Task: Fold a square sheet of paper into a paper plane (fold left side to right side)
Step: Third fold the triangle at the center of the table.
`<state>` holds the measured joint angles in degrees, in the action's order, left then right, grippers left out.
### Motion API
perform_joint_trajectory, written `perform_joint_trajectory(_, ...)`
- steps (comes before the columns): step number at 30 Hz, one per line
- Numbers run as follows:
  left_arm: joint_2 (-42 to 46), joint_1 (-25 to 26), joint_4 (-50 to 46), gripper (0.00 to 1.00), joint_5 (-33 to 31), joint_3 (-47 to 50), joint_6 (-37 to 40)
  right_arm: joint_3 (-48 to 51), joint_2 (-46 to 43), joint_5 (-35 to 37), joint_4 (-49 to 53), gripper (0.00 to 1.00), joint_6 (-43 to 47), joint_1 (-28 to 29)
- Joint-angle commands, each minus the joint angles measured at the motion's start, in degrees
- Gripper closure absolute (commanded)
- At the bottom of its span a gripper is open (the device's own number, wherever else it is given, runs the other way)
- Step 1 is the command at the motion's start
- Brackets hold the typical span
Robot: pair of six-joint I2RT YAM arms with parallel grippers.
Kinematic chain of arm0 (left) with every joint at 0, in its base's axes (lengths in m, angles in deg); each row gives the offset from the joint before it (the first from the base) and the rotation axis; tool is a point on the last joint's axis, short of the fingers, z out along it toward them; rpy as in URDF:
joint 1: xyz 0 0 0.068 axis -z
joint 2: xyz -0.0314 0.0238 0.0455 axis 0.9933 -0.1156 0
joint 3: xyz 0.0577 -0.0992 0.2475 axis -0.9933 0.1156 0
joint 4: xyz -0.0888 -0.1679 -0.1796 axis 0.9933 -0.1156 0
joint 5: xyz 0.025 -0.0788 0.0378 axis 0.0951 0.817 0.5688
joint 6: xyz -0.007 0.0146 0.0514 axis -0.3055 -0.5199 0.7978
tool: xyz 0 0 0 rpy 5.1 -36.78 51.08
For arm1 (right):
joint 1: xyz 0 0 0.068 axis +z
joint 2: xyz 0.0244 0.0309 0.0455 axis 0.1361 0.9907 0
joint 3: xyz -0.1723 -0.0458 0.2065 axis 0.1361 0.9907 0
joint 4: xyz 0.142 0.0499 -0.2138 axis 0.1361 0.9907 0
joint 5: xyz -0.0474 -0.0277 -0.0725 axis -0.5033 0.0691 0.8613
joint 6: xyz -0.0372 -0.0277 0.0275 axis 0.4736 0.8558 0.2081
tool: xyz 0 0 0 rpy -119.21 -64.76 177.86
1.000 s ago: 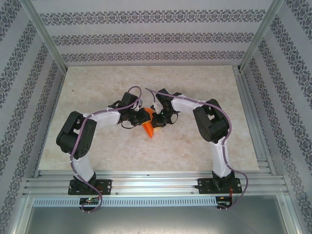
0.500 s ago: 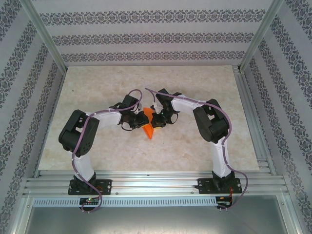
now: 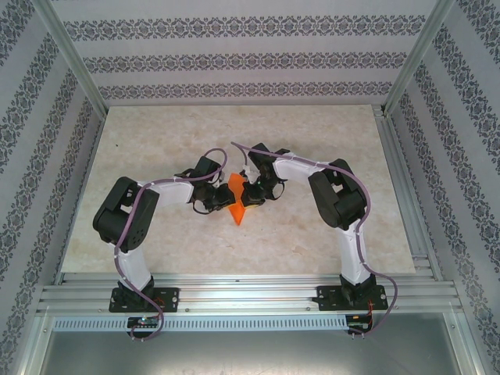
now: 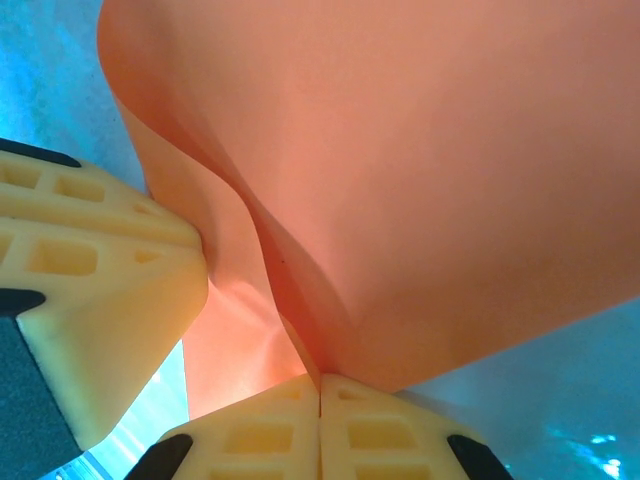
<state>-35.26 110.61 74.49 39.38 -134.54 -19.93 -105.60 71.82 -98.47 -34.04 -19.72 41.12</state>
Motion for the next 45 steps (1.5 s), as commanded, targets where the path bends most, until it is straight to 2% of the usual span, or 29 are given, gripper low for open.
perform_joint_trajectory(1,1.8,0.7,-2.3,0.86,-1.2,1.1,1.4,-1.4,-0.5,-0.5,1.5,0.92,0.8,0.9)
perform_joint_trajectory(10,3.2,0.8,-1.8,0.83,-1.0,1.8,0.9,-1.7,-1.1,-0.1,1.8,0.92,0.7,1.2)
perform_joint_trajectory(16,9.3,0.2,-6.4,0.65,-2.9,-0.2,3.2,-1.7,-0.1,0.1,2.3,0.92,0.9,1.2)
perform_joint_trajectory(19,10.6,-1.6,-8.6,0.61,-4.1,-1.4,4.8,-1.6,0.0,0.1,2.1,0.92,0.9,1.1)
perform_joint_trajectory(24,6.3,-5.3,-6.6,0.68,-1.0,-5.3,6.1,-1.6,0.0,0.2,2.1,0.93,1.1,1.2)
perform_joint_trajectory(34,-11.6,-5.7,-7.6,0.80,5.3,-23.2,9.0,-1.4,-0.1,0.6,2.0,0.92,1.1,1.3)
perform_joint_trajectory(38,-15.9,-5.7,-7.1,0.82,6.0,-24.7,8.4,-1.4,-0.4,0.3,1.5,0.92,0.8,1.3)
perform_joint_trajectory(45,-18.1,-5.7,-6.9,0.83,4.9,-23.2,8.8,-1.4,-1.9,-0.5,0.9,0.92,0.3,1.4)
